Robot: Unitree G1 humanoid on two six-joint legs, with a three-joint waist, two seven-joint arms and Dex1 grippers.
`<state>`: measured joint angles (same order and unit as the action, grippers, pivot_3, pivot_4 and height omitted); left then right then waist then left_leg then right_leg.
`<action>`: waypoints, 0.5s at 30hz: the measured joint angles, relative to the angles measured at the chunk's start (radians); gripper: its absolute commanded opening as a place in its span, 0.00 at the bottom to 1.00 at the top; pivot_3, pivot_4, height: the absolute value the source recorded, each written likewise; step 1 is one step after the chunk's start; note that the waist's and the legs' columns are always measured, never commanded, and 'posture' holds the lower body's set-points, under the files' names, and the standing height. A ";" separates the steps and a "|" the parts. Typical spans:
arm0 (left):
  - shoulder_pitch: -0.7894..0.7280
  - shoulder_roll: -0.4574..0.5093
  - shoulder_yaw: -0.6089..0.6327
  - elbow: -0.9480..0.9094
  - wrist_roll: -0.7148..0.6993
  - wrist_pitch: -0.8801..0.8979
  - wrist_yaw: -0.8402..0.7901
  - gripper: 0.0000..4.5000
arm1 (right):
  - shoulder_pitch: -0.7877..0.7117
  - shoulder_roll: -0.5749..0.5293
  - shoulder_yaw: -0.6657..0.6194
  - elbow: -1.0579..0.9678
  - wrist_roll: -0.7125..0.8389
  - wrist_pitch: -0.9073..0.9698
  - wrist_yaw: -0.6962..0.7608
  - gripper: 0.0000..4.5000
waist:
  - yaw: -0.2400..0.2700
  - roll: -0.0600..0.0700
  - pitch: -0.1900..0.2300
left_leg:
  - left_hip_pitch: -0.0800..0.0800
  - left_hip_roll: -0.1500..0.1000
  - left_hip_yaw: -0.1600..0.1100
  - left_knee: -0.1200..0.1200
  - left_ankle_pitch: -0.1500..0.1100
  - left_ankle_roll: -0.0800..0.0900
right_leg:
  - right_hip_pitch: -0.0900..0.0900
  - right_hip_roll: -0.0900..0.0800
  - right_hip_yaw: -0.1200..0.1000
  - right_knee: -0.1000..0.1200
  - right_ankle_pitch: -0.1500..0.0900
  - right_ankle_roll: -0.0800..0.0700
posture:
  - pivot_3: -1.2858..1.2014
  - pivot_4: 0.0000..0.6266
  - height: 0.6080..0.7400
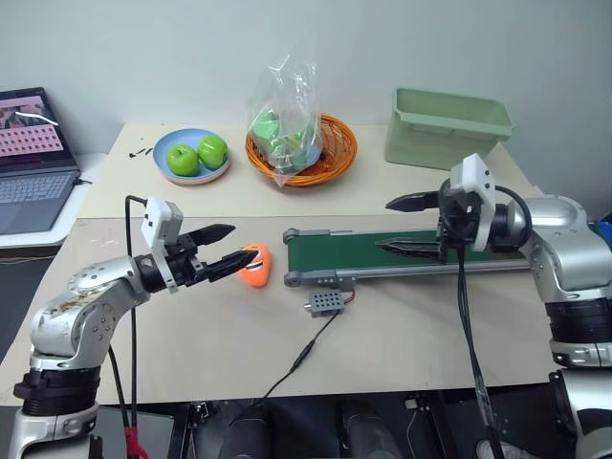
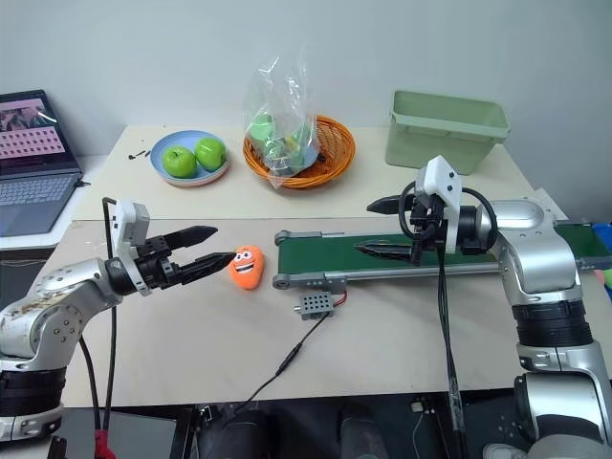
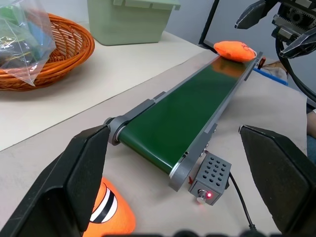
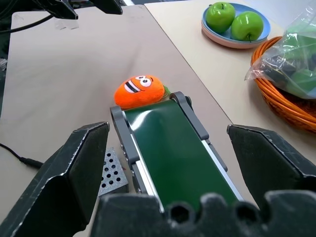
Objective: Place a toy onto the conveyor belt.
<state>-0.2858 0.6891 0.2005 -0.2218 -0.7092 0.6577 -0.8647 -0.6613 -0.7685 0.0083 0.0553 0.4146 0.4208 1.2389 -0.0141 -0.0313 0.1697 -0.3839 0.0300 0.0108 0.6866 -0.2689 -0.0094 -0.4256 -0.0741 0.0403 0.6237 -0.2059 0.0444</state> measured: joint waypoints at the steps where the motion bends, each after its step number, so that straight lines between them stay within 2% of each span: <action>1: 0.001 0.000 0.000 0.000 0.000 0.000 0.000 1.00 | 0.000 0.000 0.000 0.001 0.000 0.000 0.000 1.00 | 0.000 0.000 0.000 | 0.000 0.000 0.000 0.000 0.000 0.000 | 0.000 0.000 0.000 0.000 0.000 0.000 | 0.52 0.24 1.00; 15: 0.011 0.013 -0.003 -0.001 0.003 0.001 -0.020 1.00 | 0.000 0.000 0.000 0.002 0.000 0.000 -0.005 1.00 | 0.000 0.000 0.000 | 0.000 0.000 0.000 0.000 0.000 0.000 | 0.000 0.000 0.000 0.000 0.000 0.000 | 0.52 0.24 1.00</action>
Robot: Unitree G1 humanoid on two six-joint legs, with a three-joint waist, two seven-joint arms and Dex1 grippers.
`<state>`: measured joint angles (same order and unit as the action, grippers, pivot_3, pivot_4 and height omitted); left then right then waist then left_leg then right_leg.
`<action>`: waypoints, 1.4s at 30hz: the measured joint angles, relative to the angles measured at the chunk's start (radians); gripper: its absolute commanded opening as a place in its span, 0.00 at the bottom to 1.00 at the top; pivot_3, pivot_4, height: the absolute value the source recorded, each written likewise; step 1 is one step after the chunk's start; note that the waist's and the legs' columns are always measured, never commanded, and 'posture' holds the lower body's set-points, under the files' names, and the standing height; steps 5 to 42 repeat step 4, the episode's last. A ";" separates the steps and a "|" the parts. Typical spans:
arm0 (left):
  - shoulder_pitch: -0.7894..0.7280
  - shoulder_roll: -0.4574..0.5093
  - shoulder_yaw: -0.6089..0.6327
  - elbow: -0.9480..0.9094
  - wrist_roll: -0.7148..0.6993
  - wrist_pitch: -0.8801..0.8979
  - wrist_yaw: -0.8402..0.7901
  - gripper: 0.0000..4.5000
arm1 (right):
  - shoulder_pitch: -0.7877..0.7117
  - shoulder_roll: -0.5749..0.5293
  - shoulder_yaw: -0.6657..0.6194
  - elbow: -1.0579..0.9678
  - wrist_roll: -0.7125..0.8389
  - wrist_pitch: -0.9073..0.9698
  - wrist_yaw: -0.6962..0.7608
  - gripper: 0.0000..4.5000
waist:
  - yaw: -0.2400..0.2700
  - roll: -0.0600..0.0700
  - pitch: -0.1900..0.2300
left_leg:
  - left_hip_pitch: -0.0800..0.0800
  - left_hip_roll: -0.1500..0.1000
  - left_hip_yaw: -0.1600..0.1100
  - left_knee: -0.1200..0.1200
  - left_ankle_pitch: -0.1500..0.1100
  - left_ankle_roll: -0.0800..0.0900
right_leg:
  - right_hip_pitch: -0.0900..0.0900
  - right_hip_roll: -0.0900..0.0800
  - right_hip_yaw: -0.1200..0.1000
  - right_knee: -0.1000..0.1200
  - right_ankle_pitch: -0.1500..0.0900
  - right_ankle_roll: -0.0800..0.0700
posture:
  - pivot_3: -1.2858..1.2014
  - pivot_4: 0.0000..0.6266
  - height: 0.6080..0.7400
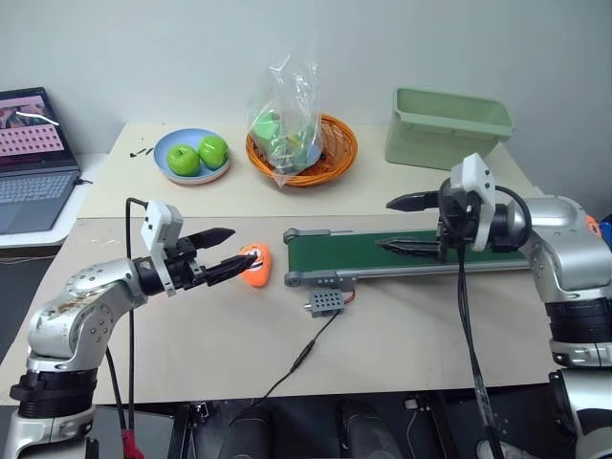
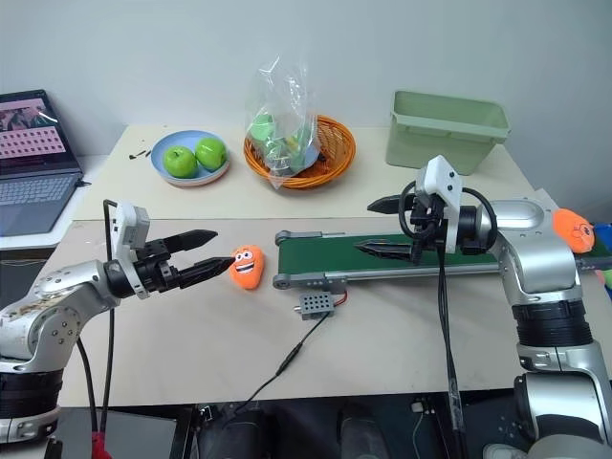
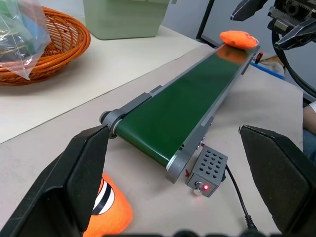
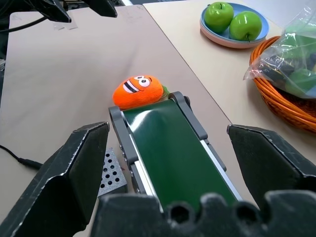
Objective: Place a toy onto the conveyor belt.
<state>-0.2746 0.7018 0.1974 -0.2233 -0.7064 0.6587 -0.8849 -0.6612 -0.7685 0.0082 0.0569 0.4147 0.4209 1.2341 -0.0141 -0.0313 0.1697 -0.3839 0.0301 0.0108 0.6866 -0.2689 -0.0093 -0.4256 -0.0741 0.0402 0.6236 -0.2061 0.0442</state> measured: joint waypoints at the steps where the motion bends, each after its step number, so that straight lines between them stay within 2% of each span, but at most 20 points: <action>1: 0.000 0.000 0.000 0.000 0.000 0.000 0.000 1.00 | 0.000 0.000 0.000 0.000 0.000 0.000 0.000 1.00 | 0.000 0.000 0.000 | 0.000 0.000 0.000 0.000 0.000 0.000 | 0.000 0.000 0.000 0.000 0.000 0.000 | 0.52 0.24 1.00; 42: 0.001 0.000 -0.001 0.000 0.000 0.000 -0.004 1.00 | 0.000 0.000 0.000 0.000 0.000 0.000 -0.001 1.00 | 0.000 0.000 0.000 | 0.000 0.000 0.000 0.000 0.000 0.000 | 0.000 0.000 0.000 0.000 0.000 0.000 | 0.52 0.24 1.00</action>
